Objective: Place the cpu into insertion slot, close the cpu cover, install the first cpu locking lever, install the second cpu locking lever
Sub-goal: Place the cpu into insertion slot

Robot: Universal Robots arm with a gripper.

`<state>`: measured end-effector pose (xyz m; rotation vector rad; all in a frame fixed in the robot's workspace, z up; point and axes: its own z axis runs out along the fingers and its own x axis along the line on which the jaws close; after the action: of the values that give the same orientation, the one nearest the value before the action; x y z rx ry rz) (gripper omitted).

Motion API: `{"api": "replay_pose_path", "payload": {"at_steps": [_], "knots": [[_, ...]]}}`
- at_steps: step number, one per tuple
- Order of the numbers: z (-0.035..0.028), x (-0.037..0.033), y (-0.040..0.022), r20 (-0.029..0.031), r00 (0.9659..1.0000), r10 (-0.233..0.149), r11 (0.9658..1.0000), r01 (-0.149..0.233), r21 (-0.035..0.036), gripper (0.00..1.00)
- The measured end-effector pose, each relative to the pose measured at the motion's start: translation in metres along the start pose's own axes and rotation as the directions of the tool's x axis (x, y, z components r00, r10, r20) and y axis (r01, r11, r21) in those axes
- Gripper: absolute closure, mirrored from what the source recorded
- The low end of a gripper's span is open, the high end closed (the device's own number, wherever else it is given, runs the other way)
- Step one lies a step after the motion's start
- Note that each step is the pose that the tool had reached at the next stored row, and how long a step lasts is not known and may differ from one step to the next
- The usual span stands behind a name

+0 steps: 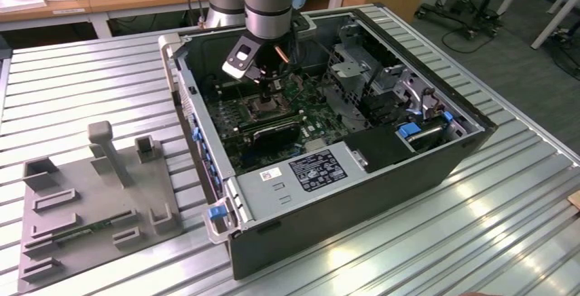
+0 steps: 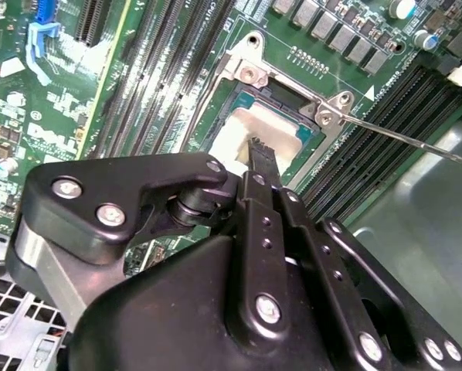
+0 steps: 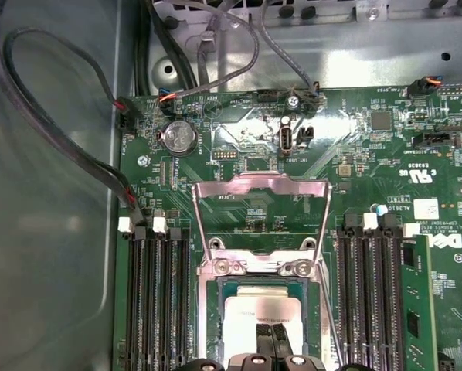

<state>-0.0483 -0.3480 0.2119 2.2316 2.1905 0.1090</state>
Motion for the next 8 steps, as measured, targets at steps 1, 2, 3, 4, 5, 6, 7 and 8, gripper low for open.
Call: {"api": "replay_pose_path", "payload": {"at_steps": [1,2,3,4,5,6,7,8], "knots": [[0.0004,0.0,-0.0001,-0.0035,1.0,0.0,1.0,0.0,0.0,0.89],[0.0006,0.0,0.0,-0.0069,1.0,0.0,1.0,0.0,-0.0001,0.89],[0.0008,0.0,0.0,-0.0114,0.9999,0.001,1.0,-0.001,0.0,0.89],[0.0009,0.0,0.0,-0.0164,0.9999,0.001,1.0,-0.001,0.0001,0.89],[0.0009,0.0,-0.0001,-0.0222,0.9998,0.001,1.0,-0.001,0.0002,0.89],[0.001,0.0,-0.0001,-0.0251,0.9997,0.001,1.0,-0.001,0.0003,0.89],[0.0012,0.0001,-0.0001,-0.0255,0.9997,0.001,1.0,-0.001,0.0002,0.89],[0.002,0.0001,-0.0001,-0.026,0.9997,0.002,1.0,-0.002,0.0001,0.89]]}}
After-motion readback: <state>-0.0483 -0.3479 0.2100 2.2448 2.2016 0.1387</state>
